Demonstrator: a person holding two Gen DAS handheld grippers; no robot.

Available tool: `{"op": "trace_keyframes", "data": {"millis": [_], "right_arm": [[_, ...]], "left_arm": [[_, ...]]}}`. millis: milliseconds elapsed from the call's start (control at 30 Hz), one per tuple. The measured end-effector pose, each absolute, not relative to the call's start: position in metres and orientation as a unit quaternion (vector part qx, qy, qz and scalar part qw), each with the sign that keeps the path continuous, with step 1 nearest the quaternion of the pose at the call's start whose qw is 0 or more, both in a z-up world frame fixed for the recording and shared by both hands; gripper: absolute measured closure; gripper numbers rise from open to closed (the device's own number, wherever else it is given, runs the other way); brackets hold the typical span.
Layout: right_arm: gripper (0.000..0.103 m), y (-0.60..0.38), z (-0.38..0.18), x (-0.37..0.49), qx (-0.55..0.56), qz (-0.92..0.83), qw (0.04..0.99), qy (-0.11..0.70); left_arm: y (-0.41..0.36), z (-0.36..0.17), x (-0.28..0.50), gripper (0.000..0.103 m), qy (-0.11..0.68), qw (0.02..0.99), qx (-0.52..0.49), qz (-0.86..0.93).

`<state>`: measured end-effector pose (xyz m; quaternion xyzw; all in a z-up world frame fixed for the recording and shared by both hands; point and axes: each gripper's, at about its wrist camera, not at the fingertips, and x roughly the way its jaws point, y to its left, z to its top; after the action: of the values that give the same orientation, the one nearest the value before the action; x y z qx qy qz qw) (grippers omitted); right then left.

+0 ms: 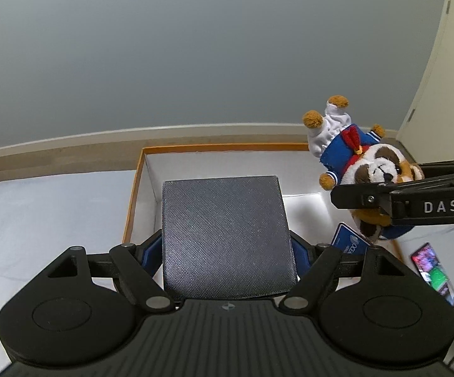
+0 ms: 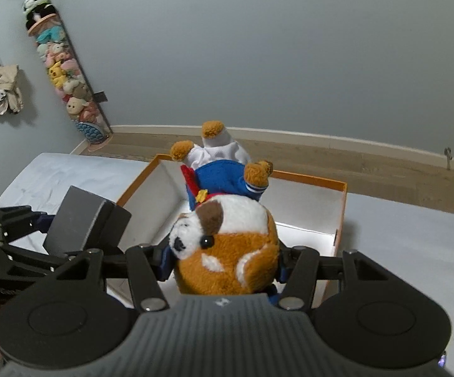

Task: Organize objects
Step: 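Carry the grey wallet and plush bear with both tools over the orange box, then lower the plush bear and grey wallet into the box and open both tools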

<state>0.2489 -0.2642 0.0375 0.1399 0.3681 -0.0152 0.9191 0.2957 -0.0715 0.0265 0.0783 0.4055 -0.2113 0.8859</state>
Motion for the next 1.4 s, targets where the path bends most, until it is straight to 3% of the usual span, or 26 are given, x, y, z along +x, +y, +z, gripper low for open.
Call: {"op": "trace_keyframes", "data": {"millis": [567, 1067, 1400], "right_arm": [[0.044, -0.263, -0.043, 0.320, 0.184, -0.015, 0.869, 0.460], [0.044, -0.257, -0.067, 0.331, 0.225, -0.012, 0.826, 0.516], [0.043, -0.247, -0.077, 0.340, 0.240, -0.009, 0.807, 0.540]], "left_arm": [[-0.086, -0.048, 0.349, 0.013, 0.477, 0.846, 0.127, -0.201], [-0.114, -0.078, 0.334, 0.013, 0.474, 0.816, 0.277, -0.183], [-0.111, -0.087, 0.354, 0.012, 0.476, 0.809, 0.296, -0.177]]}}
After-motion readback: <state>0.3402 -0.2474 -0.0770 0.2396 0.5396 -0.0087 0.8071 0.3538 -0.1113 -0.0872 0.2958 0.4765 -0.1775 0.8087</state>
